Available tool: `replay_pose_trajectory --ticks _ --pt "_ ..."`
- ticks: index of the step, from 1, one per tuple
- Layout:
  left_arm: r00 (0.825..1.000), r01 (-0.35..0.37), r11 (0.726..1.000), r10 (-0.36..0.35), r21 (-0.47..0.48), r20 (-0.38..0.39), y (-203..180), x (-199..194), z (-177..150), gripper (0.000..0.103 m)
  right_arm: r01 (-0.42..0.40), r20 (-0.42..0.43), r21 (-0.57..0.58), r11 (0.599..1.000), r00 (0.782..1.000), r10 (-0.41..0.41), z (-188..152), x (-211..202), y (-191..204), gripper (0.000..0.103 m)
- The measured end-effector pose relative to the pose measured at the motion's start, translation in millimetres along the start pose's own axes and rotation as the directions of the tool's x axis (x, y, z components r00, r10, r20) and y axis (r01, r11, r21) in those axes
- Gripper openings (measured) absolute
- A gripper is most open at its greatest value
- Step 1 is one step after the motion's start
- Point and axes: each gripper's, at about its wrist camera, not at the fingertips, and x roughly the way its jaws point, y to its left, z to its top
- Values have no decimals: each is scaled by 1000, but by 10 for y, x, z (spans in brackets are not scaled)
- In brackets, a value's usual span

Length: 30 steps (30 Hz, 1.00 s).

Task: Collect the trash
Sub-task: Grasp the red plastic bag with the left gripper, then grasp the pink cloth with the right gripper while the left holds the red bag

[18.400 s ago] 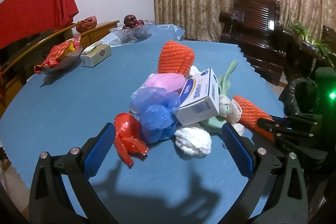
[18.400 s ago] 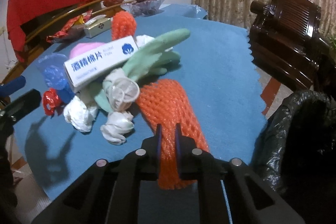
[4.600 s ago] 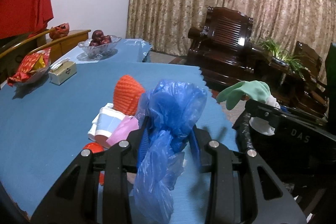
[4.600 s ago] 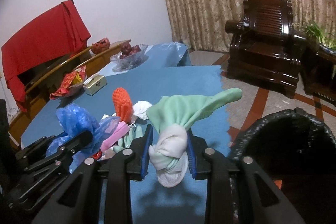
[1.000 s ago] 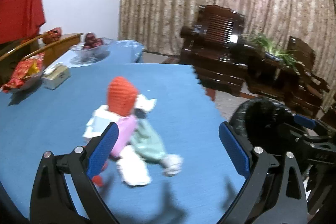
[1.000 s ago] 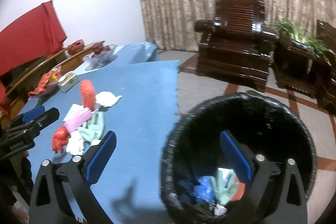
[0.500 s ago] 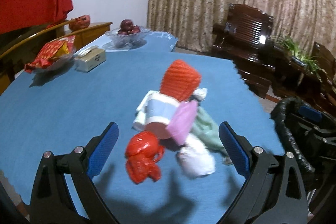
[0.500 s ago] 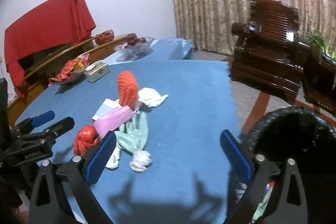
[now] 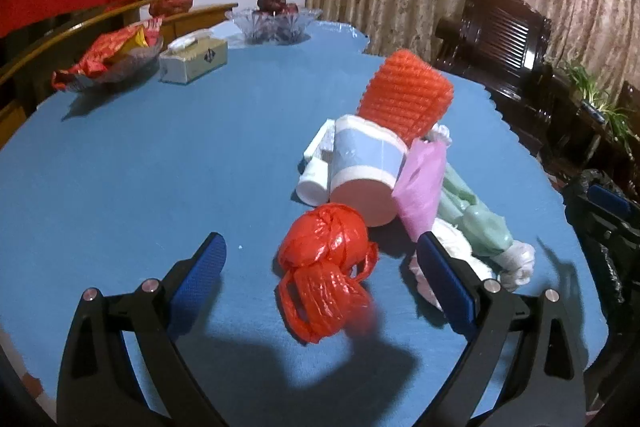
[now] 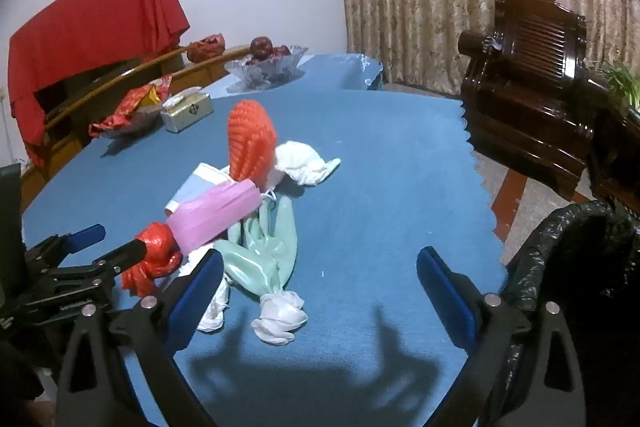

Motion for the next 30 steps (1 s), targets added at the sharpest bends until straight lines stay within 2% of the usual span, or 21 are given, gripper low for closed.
replay_pose_trajectory --ticks 3,5,9,13,14,18,30 --pt "1000 6 1000 -6 -1 -16 17 98 -15 88 4 -9 1 1000 1000 -4 -11 45 -13 95" --pt "999 13 1000 -13 4 -32 18 160 -16 79 3 -16 4 1000 1000 -3 -24 78 -13 95" --pt "998 29 1000 -29 0 -52 19 247 -27 73 -2 -26 -2 1000 1000 1 -26 137 -3 95" --pt "995 52 998 -54 -23 -84 25 319 -60 51 -9 -31 -2 1000 999 9 -22 180 26 95" --pt "995 55 998 -57 -26 -85 24 325 -62 49 -12 -32 -3 1000 999 11 -17 194 41 95" --pt "996 54 998 -55 -20 -72 7 277 -55 45 -23 -31 -2 1000 999 23 0 222 90 95" --pt "1000 5 999 -5 -46 -4 246 4 116 45 -80 -16 -20 997 997 79 117 325 433 95"
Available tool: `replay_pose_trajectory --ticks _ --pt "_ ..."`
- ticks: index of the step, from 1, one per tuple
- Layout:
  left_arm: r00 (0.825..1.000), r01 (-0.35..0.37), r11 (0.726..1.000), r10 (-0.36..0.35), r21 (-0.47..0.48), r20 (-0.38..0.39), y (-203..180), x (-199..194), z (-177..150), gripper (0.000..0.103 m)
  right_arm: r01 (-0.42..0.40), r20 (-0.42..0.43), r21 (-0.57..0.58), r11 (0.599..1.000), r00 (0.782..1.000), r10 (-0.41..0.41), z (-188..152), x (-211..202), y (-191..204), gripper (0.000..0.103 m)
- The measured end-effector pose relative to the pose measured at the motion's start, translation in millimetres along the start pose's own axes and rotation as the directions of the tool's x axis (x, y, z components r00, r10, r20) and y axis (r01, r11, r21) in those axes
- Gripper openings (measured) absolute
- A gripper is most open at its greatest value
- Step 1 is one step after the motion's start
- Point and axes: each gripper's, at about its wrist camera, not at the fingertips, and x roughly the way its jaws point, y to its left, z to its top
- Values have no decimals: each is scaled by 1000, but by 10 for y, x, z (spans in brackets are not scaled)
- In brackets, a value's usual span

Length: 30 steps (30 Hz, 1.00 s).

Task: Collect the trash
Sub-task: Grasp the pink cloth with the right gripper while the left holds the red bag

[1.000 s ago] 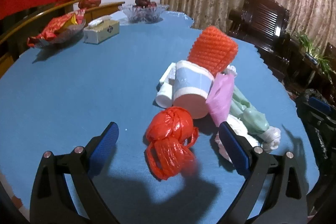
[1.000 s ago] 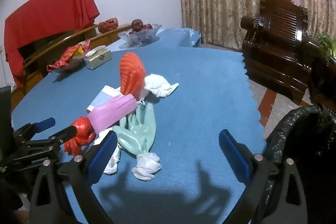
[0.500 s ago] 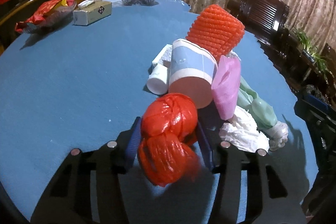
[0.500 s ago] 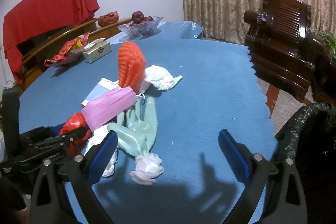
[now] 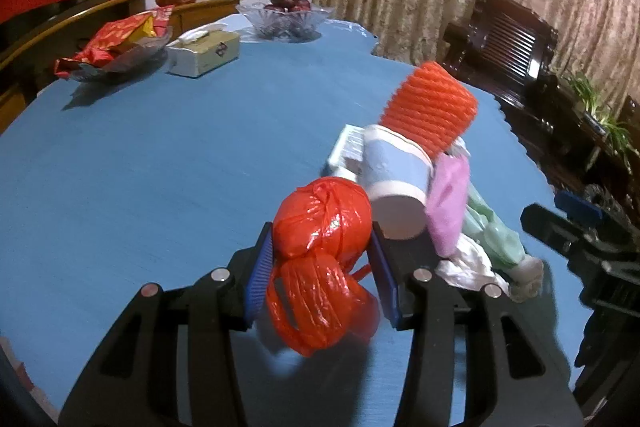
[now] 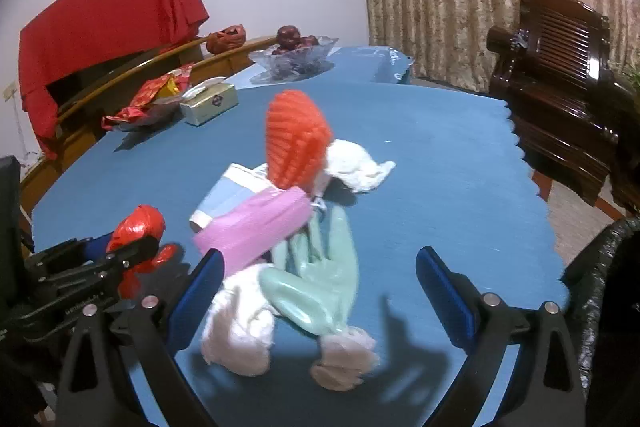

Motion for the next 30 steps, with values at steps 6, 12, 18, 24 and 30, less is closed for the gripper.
replay_pose_trajectory --ticks 6,12,18,24,30 --pt "999 -26 1000 26 -18 18 166 -57 75 45 -25 -5 -9 1000 1000 25 35 128 207 94" --pt "998 -47 998 48 -36 28 312 -86 99 45 -42 -25 -26 999 999 41 44 291 402 91" --pt "998 -47 998 49 -45 40 376 -94 127 45 -46 -51 -39 998 998 44 30 440 521 83" --pt "998 -47 997 50 -59 43 425 -106 125 45 -77 -87 -49 996 994 73 16 526 577 57" --pt "998 -37 998 40 -57 47 396 -134 124 45 -119 -88 -60 991 990 113 28 443 582 31"
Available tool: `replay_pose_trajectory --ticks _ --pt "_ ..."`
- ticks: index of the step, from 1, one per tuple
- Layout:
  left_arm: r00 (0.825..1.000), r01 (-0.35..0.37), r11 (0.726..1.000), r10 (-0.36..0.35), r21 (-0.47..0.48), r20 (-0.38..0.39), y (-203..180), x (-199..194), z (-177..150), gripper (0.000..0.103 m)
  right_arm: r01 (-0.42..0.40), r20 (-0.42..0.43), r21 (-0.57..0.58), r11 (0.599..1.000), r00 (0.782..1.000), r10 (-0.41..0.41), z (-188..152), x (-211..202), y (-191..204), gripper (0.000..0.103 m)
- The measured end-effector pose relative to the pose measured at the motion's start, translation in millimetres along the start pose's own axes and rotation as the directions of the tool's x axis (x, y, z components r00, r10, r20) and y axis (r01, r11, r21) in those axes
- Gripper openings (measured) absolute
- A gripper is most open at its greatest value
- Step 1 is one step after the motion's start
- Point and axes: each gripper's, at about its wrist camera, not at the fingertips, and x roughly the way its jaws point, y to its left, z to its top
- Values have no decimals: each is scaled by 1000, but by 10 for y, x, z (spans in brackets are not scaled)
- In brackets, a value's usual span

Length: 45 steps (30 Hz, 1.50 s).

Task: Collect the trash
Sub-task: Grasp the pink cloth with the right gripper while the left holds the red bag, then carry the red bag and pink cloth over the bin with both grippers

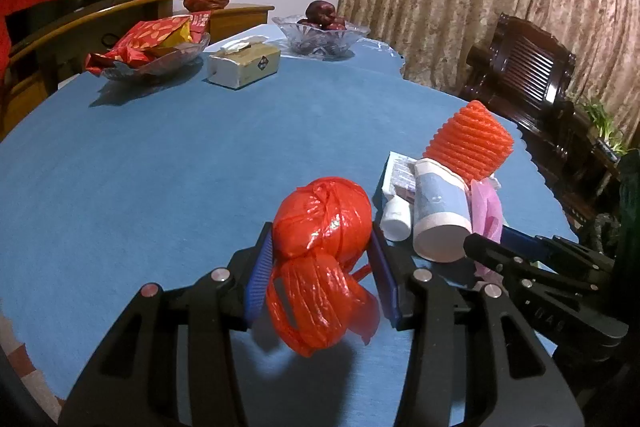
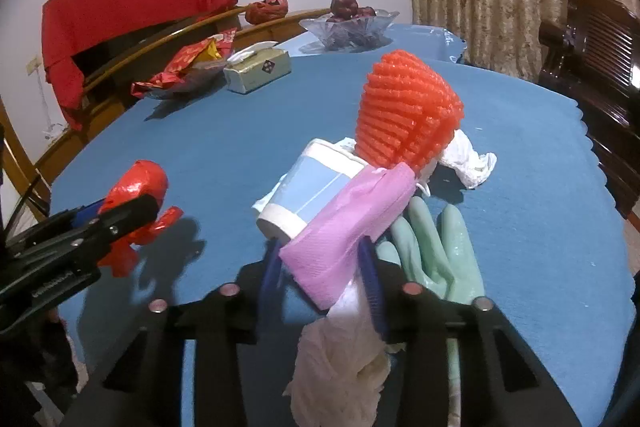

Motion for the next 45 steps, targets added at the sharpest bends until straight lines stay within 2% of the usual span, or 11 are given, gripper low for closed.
replay_pose_trajectory --ticks 4,14,26,38,45 --pt "1000 7 1000 -7 4 4 -48 -28 7 45 -10 21 1 1000 1000 10 18 -123 -10 24" --pt "999 43 998 -44 36 26 -303 -166 61 45 -3 77 36 999 997 0 53 -506 -157 24" --pt "992 110 990 -114 83 44 -801 -343 145 45 53 135 60 997 989 -61 61 -1044 -408 24" --pt "979 190 969 -199 161 41 -1413 -479 158 45 111 188 115 987 973 -131 -2 -1514 -742 24" --pt "963 256 944 -268 210 29 -1803 -537 111 45 159 209 162 974 959 -191 -123 -1823 -1033 24"
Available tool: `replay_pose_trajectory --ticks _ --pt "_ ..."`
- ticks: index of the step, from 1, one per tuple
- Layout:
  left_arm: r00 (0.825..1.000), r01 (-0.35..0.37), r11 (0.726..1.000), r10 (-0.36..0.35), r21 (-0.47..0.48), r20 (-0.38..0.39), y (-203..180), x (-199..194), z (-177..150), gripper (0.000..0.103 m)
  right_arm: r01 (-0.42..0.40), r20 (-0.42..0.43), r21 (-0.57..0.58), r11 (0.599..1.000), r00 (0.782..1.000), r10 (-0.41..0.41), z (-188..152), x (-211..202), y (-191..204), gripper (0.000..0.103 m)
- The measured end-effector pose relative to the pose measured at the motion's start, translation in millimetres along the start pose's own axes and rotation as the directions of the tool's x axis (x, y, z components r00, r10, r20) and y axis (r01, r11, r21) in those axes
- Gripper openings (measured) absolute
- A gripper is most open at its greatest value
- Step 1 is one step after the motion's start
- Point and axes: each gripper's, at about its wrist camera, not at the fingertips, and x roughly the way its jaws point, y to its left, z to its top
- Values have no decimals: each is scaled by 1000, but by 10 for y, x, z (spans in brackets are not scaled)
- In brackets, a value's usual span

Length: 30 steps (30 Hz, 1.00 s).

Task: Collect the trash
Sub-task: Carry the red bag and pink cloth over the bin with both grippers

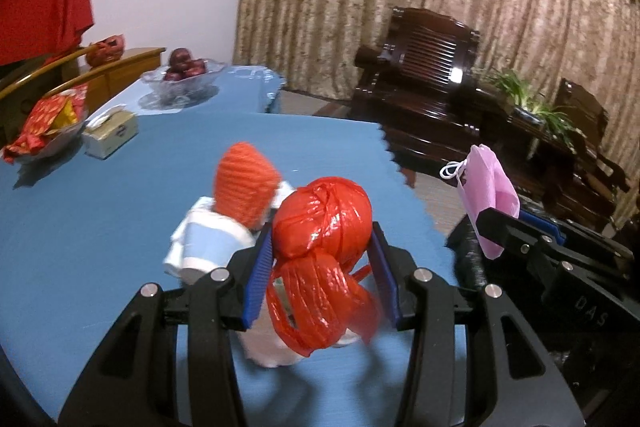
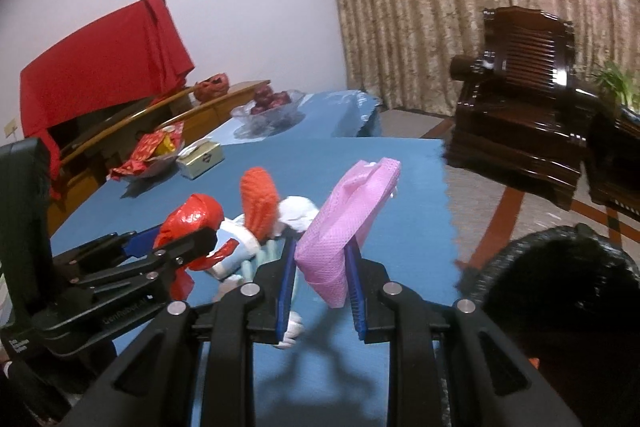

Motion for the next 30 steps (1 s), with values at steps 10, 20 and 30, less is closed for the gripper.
replay_pose_trajectory --ticks 10,20,30 --pt "996 92 994 -92 67 2 -574 88 55 45 114 27 59 992 993 -116 -99 -420 -593 24" --pt "983 186 973 -186 138 -15 -1153 216 66 45 220 34 111 969 974 -225 -212 -792 -1105 24" --pt "962 275 943 -270 187 -49 -1725 361 -3 45 297 20 159 942 952 -304 -331 -1036 -1492 24"
